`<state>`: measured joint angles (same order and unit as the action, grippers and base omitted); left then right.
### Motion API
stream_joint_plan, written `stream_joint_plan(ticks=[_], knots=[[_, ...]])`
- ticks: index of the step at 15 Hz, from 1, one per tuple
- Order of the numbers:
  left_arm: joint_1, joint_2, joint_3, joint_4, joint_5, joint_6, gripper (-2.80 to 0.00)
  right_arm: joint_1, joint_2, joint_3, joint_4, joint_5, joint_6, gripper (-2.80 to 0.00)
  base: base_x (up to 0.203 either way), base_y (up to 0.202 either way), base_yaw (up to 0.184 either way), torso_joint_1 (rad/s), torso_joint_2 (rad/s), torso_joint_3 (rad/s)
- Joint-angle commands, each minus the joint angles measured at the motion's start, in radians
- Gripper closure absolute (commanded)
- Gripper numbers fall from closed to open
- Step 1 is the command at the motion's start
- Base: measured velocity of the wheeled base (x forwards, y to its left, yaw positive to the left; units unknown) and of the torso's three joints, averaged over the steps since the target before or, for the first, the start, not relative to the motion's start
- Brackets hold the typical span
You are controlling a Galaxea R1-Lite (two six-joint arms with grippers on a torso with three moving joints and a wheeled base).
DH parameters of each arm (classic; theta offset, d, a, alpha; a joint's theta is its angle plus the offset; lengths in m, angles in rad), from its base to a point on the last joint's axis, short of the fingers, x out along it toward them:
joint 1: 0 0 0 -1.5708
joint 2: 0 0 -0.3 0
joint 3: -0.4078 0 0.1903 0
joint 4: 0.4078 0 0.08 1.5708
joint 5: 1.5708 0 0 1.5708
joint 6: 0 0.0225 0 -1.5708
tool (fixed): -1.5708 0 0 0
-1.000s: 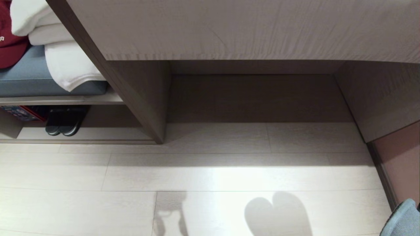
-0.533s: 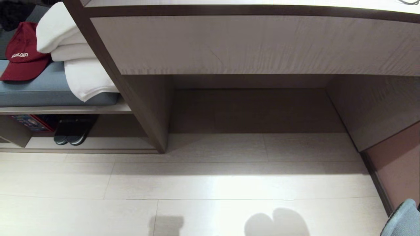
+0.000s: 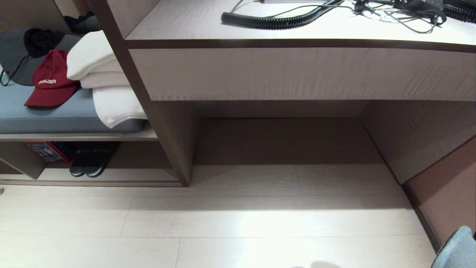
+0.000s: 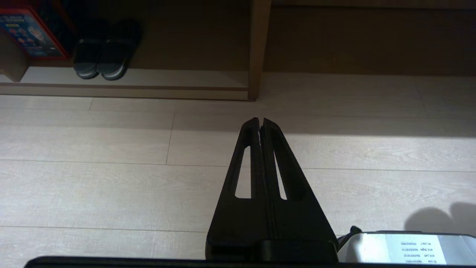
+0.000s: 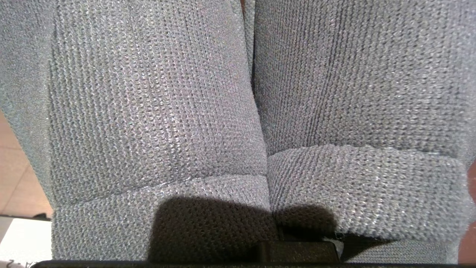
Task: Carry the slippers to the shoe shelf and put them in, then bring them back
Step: Place the slippers into the shoe cabinet
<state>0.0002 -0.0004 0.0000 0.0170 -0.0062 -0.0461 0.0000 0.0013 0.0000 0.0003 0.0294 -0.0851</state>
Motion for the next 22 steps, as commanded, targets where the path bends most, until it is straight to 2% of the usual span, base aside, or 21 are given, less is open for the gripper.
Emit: stream_joint_plan(ticks=[1, 22], knots=[[0.000, 0.000, 0.000, 0.000, 0.000, -0.001, 0.00, 0.000, 0.002, 0.000, 0.000, 0.001, -0.001, 0.00, 0.000, 0.000, 0.000, 0.010, 0.01, 0.197], [0.001, 0.000, 0.000, 0.000, 0.000, 0.000, 0.00, 0.000, 0.000, 0.000, -0.002, 0.006, -0.021, 0.00, 0.000, 0.000, 0.000, 0.001, 0.00, 0.202]])
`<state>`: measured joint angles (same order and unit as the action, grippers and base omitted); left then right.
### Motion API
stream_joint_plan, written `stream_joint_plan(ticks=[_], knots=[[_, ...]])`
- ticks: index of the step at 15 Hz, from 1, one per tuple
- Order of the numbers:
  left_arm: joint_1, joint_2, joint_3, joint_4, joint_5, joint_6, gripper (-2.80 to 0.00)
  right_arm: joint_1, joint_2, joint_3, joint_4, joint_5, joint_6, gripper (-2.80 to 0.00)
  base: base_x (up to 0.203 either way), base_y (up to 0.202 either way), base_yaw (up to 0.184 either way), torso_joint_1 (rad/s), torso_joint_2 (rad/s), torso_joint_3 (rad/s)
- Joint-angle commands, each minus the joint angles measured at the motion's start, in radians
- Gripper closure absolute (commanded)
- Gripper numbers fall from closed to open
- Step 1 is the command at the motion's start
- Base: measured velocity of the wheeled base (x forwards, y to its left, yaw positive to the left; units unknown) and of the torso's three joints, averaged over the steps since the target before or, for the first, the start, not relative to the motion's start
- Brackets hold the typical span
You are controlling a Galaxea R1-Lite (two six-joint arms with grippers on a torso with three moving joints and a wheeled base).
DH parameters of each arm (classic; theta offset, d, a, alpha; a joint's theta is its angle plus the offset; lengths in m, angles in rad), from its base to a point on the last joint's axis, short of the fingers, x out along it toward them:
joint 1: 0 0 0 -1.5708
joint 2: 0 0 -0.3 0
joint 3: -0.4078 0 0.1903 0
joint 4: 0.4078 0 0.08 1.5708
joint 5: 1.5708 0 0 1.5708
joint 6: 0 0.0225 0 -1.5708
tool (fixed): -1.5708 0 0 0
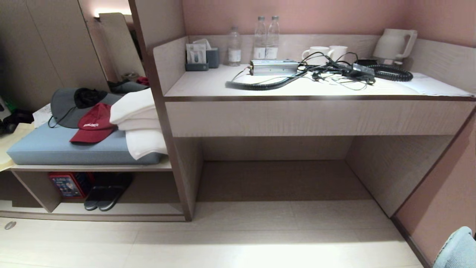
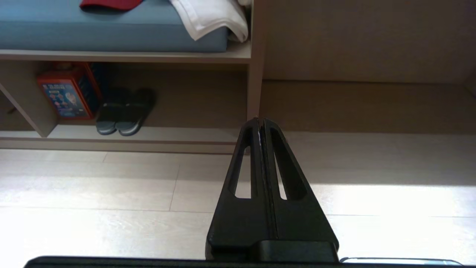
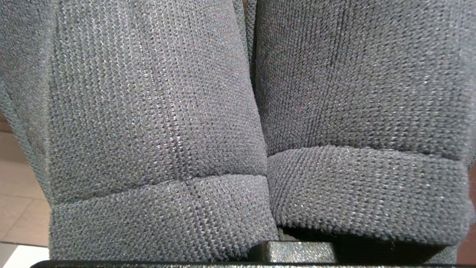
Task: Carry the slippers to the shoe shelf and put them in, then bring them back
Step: Place the slippers into the shoe cabinet
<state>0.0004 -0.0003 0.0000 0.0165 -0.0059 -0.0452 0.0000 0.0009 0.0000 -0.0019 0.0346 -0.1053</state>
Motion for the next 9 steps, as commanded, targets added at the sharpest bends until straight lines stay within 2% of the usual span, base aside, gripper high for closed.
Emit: stream_joint_plan(ticks=[1, 9], knots=[[0.000, 0.000, 0.000, 0.000, 0.000, -0.001, 0.00, 0.000, 0.001, 0.000, 0.000, 0.001, -0.001, 0.00, 0.000, 0.000, 0.000, 0.003, 0.01, 0.173], [0.001, -0.001, 0.000, 0.000, 0.000, -0.002, 0.00, 0.000, 0.001, 0.000, 0.000, 0.001, -0.001, 0.00, 0.000, 0.000, 0.000, 0.001, 0.00, 0.023]])
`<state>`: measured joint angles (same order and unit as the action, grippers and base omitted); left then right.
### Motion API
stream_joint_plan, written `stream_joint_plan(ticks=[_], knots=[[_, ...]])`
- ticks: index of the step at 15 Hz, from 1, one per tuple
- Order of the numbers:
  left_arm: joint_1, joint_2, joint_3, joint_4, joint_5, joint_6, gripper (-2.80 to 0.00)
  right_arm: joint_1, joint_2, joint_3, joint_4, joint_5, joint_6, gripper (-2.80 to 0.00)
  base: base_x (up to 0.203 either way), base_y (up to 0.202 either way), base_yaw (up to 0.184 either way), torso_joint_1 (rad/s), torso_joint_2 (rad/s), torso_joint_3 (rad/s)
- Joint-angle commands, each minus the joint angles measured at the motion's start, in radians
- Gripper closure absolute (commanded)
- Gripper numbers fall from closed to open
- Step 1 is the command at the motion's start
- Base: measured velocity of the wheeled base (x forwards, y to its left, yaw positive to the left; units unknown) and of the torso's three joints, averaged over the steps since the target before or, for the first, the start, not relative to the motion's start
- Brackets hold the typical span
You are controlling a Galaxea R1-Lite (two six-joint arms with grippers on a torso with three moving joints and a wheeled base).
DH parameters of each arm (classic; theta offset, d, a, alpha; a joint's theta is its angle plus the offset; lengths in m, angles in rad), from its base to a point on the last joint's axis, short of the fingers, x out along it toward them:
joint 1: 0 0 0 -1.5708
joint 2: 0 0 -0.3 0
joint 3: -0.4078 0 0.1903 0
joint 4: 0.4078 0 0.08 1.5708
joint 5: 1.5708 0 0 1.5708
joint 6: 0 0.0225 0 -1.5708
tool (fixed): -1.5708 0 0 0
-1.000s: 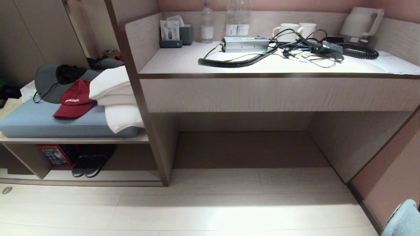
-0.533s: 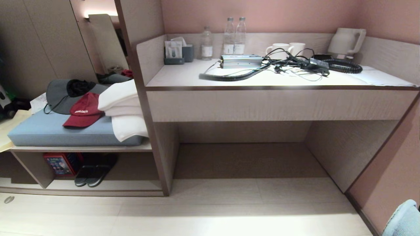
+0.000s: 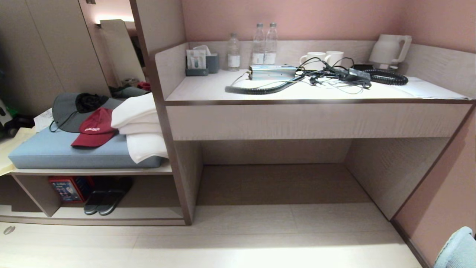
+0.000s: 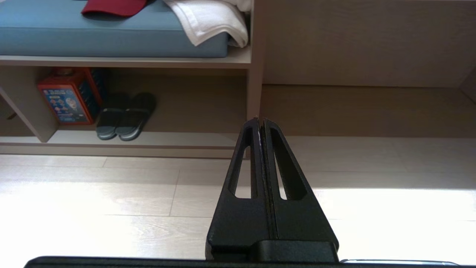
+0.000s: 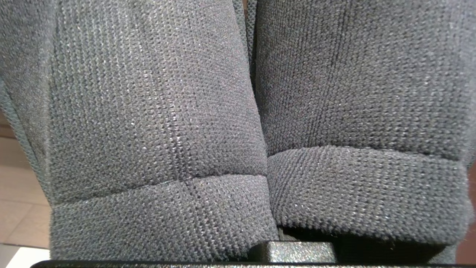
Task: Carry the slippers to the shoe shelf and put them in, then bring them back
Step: Place the slippers into the shoe cabinet
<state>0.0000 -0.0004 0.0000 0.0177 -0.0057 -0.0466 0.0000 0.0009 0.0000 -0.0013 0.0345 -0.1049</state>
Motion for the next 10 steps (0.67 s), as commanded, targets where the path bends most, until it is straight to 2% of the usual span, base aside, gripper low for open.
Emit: stream_joint_plan(ticks=[1, 10], knots=[[0.000, -0.001, 0.000, -0.001, 0.000, -0.001, 0.00, 0.000, 0.001, 0.000, 0.000, 0.001, 0.001, 0.00, 0.006, 0.066, -0.004, 0.000, 0.00, 0.000], [0.000, 0.000, 0.000, -0.001, 0.000, -0.001, 0.00, 0.000, 0.001, 0.000, 0.000, 0.001, -0.001, 0.00, 0.000, 0.189, -0.003, 0.004, 0.00, 0.003]])
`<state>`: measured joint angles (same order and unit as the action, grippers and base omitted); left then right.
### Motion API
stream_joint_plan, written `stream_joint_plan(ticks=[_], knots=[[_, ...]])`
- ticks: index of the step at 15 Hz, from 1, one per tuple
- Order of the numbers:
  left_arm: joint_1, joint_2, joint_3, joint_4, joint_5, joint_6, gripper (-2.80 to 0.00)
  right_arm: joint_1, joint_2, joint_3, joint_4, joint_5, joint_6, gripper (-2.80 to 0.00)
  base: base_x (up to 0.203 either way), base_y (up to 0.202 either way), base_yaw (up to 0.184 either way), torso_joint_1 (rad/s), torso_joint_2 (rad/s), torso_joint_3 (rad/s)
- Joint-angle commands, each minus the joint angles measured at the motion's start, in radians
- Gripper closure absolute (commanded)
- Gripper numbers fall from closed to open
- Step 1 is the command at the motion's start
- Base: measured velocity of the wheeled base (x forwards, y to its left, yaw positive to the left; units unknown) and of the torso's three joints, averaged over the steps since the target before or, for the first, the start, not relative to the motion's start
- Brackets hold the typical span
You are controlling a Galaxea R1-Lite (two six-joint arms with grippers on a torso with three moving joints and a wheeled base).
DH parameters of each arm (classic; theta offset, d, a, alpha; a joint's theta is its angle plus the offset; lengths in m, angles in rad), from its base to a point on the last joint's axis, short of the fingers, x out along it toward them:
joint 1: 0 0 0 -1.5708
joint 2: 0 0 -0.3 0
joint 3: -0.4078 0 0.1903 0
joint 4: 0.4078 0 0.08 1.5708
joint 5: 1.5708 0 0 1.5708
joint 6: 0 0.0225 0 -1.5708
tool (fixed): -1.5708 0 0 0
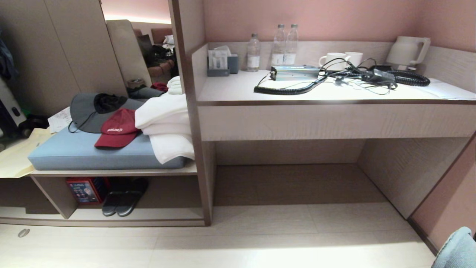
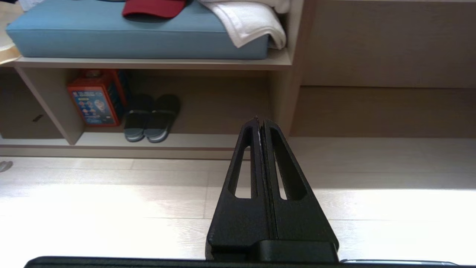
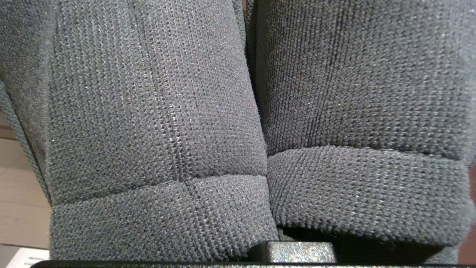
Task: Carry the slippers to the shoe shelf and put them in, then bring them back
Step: Place the slippers into the shoe cabinet
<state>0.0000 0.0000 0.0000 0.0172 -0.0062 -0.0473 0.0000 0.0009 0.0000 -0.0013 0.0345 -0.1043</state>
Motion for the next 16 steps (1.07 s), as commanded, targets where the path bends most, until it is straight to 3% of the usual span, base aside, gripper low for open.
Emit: stream_joint_plan(ticks=[1, 16], knots=[[0.002, -0.002, 0.000, 0.000, 0.000, 0.000, 0.00, 0.000, 0.001, 0.000, 0.000, 0.001, -0.002, 0.00, 0.000, 0.197, 0.000, 0.007, 0.00, -0.002], [0.000, 0.000, 0.000, 0.000, 0.000, 0.000, 0.00, 0.000, 0.001, 0.000, 0.000, 0.001, 0.000, 0.00, 0.000, 0.197, -0.002, 0.001, 0.00, 0.001]])
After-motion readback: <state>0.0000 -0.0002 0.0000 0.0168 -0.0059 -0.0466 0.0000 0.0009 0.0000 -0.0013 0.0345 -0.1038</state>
